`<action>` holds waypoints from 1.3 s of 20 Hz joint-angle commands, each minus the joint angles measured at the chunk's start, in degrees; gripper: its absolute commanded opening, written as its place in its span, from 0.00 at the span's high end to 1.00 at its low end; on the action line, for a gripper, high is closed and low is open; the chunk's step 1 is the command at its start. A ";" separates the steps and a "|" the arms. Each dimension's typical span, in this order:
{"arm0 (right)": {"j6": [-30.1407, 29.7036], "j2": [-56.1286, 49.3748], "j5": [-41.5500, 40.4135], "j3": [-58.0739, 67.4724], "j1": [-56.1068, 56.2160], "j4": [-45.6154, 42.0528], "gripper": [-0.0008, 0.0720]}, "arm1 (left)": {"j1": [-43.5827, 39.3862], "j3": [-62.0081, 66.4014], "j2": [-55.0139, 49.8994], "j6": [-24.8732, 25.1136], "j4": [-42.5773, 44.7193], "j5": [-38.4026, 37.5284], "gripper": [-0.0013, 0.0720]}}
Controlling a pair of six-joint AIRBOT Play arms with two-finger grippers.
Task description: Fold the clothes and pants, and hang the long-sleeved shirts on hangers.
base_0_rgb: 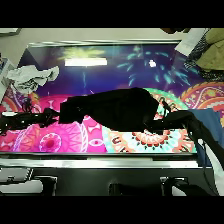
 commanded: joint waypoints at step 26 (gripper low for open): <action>10.64 14.49 1.40 78.20 0.04 -26.34 0.95 | 4.26 58.82 36.09 -19.98 18.58 -5.44 0.96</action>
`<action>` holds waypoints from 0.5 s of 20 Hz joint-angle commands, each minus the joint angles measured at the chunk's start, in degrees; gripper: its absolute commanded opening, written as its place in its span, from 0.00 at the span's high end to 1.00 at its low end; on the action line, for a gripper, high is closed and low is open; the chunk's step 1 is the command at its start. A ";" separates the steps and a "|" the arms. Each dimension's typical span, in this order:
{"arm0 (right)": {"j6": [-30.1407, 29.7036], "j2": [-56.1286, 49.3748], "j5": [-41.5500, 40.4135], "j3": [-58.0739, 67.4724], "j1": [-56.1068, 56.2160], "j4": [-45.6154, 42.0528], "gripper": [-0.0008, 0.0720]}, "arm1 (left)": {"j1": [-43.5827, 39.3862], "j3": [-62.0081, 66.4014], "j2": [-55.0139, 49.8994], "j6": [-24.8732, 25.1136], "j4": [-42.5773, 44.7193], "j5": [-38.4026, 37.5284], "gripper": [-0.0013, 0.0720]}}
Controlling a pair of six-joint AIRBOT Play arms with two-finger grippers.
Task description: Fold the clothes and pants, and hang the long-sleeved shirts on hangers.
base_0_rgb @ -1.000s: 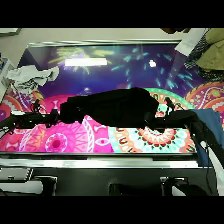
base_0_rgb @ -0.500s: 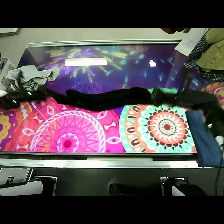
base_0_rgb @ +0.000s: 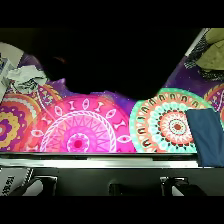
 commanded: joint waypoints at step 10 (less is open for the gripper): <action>5.07 6.91 -9.84 4.11 0.02 -2.84 0.95 | 3.23 3.80 13.20 -8.04 18.60 1.88 0.96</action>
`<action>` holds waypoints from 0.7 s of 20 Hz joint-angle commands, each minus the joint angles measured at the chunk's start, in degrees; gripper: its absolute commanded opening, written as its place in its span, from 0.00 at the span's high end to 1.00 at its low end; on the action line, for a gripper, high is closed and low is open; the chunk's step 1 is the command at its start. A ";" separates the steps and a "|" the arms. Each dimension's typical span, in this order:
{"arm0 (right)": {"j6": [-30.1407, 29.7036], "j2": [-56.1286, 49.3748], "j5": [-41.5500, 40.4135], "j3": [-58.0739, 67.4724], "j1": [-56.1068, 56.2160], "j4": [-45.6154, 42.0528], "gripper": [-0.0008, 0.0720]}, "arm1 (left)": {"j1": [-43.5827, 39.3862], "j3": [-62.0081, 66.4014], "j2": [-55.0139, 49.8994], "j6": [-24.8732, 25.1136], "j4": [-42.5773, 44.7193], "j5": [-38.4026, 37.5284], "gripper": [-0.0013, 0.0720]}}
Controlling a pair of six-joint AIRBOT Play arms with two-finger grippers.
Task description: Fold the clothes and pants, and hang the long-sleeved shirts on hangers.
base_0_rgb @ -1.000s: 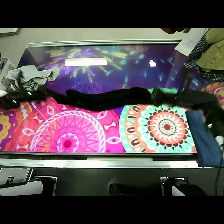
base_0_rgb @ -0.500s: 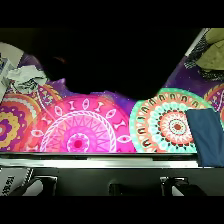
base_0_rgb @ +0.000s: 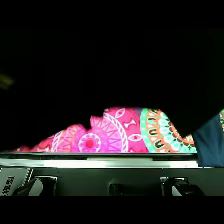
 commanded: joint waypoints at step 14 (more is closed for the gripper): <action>7.02 -54.40 -7.08 -6.56 0.02 1.68 0.95 | -21.92 -1.38 -61.37 8.96 -0.17 3.65 0.96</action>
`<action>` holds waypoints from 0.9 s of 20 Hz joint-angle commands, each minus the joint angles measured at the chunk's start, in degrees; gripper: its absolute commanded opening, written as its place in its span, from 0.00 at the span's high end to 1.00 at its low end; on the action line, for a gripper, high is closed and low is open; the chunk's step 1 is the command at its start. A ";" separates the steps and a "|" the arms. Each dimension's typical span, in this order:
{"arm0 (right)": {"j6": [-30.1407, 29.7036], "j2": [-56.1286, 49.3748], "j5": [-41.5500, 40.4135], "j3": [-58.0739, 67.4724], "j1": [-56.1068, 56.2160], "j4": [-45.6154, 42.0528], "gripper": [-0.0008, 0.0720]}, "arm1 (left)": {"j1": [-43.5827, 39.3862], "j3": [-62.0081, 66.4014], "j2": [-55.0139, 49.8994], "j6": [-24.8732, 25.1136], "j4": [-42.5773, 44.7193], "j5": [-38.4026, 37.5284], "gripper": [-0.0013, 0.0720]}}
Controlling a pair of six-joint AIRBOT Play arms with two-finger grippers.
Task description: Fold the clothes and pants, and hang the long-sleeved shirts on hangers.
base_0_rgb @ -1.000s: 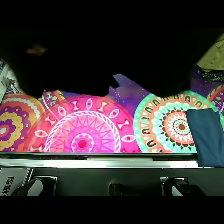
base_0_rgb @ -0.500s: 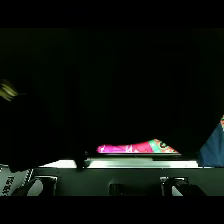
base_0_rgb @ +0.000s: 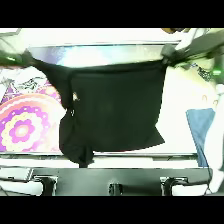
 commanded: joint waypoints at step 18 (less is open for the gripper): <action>-22.08 -5.99 -16.17 0.92 -15.87 8.33 0.52 | 7.39 3.41 -5.27 -5.25 -0.37 -16.35 0.32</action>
